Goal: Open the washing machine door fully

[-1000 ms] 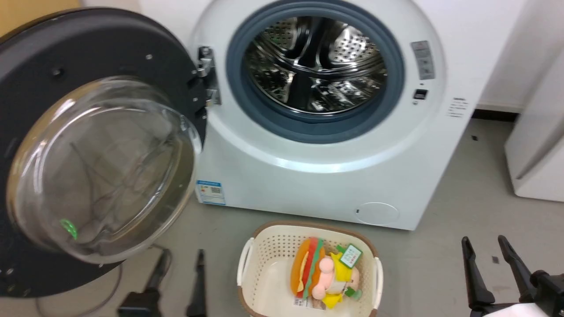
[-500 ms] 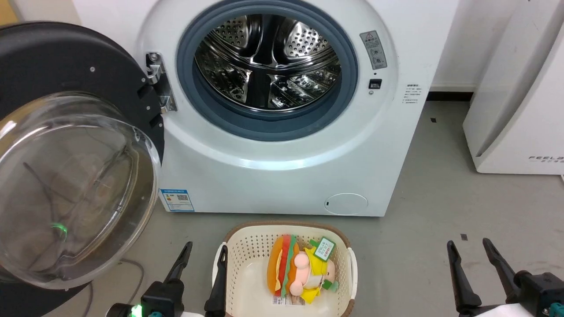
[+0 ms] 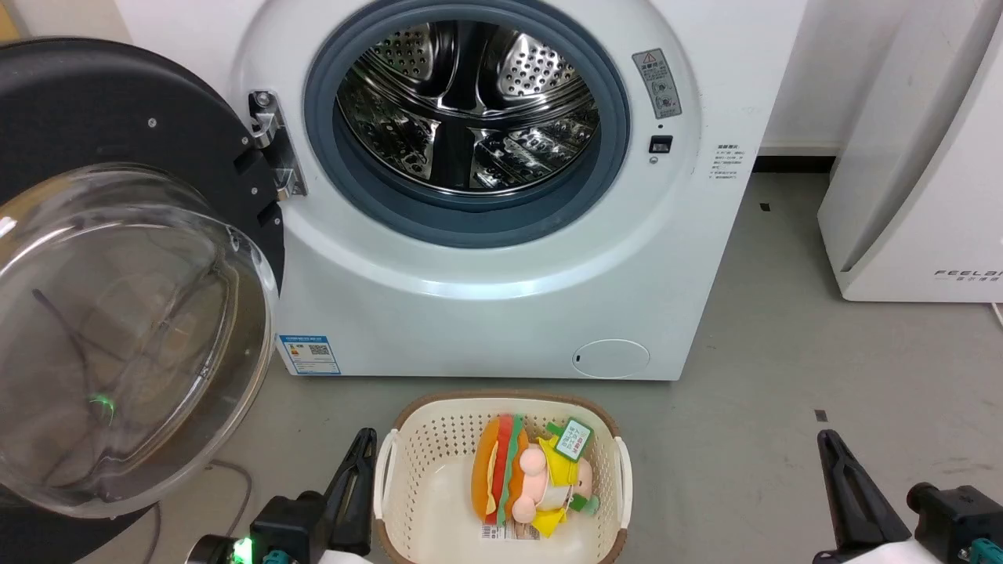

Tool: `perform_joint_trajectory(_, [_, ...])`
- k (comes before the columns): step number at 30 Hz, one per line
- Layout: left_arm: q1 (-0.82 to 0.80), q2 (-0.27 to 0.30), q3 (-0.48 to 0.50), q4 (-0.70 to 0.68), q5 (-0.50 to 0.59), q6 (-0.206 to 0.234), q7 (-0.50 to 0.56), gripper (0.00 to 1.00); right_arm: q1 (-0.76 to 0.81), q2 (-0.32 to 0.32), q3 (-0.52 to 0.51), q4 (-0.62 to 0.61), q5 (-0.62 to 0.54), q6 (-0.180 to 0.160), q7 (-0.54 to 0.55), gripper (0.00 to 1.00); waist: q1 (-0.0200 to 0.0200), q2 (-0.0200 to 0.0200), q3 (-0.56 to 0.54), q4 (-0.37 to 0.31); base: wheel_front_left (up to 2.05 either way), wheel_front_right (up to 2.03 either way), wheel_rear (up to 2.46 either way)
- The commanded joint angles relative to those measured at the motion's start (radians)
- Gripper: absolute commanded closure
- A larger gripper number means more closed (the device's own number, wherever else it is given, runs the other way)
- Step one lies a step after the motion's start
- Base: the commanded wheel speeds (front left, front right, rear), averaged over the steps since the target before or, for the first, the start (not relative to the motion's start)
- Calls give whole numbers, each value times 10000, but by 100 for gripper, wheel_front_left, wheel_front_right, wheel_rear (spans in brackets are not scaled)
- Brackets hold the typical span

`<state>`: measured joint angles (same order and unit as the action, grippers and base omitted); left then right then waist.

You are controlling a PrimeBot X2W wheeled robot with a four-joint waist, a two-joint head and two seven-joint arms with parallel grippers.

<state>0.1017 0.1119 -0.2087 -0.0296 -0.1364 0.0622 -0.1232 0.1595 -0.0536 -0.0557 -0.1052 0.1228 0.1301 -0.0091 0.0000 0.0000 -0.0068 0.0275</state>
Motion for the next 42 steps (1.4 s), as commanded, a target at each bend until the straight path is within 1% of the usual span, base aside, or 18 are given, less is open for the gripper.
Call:
perform_joint_trajectory(1, [-20,3,44,6,26,-10,22,100,-31,1,11,20,-24,0,0,100,0,0,0,-2,0,0,0])
perform_joint_trajectory(42, [-353,-204,726,103,473,-215,426,100,-553,12,193,365,-426,2,30,100,0,0,23,-93,0,0,0])
